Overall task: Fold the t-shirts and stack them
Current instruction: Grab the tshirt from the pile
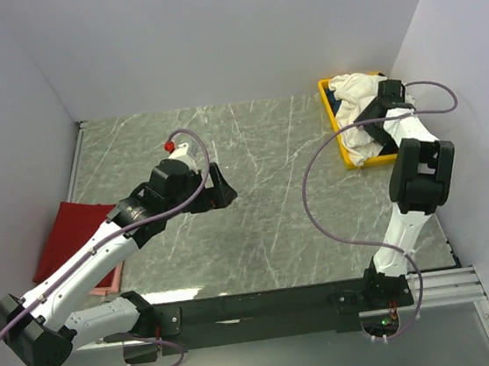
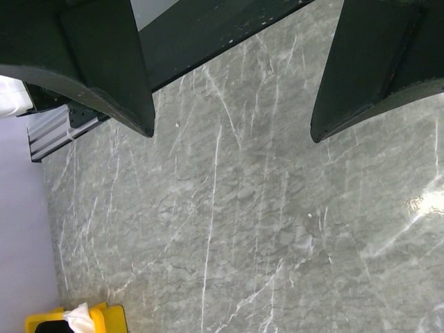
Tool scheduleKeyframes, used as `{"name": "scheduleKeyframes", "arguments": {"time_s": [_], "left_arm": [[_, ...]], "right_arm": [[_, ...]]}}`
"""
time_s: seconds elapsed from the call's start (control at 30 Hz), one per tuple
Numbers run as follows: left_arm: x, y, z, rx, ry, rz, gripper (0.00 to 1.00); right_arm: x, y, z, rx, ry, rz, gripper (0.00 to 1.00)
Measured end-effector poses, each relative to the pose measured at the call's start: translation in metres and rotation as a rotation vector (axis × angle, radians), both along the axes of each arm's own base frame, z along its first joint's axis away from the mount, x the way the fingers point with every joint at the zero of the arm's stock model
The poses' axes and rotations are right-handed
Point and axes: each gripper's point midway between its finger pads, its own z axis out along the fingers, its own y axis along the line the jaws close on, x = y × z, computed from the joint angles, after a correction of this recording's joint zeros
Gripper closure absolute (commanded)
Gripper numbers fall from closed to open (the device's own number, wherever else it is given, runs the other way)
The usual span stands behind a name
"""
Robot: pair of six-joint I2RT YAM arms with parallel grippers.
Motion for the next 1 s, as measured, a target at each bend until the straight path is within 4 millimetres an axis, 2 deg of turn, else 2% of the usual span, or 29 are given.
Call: {"name": "scheduleKeyframes", "arguments": {"time_s": [0.13,0.23,0.27,0.33,0.37,0.47,0.6,0.7,0.77,1.0], "left_arm": [[0.002,0.002,-0.001,0.004,-0.001,0.001,0.0],[0.003,0.003,-0.002,0.006,0.001,0.006,0.01],[0.003,0.003,-0.002,0.006,0.001,0.007,0.0],[0.004,0.004,-0.002,0.007,0.002,0.01,0.01],[0.005,0.004,-0.002,0.008,0.002,0.011,0.01],[0.005,0.004,-0.002,0.008,0.002,0.014,0.01],[0.006,0.006,-0.002,0.008,0.003,0.019,0.01],[0.008,0.007,-0.002,0.007,0.003,0.023,0.01],[0.009,0.008,-0.002,0.007,0.003,0.028,0.01],[0.011,0.01,-0.002,0.006,0.002,0.038,0.01]], "right_arm": [[0.007,0.002,-0.008,0.017,0.003,0.011,0.37],[0.008,0.004,-0.009,0.029,0.002,0.018,0.5],[0.009,0.005,-0.008,0.03,-0.005,0.022,0.59],[0.01,0.005,-0.008,0.028,-0.006,0.026,0.69],[0.009,0.005,-0.008,0.03,-0.005,0.026,0.79],[0.01,0.006,-0.006,0.034,-0.009,0.034,1.0],[0.009,0.009,0.008,0.04,-0.033,0.045,1.0],[0.006,0.013,0.036,0.038,-0.083,0.055,1.0],[0.004,0.015,0.063,0.032,-0.136,0.064,1.0],[0.0,0.038,0.185,0.016,-0.38,0.129,1.0]]}}
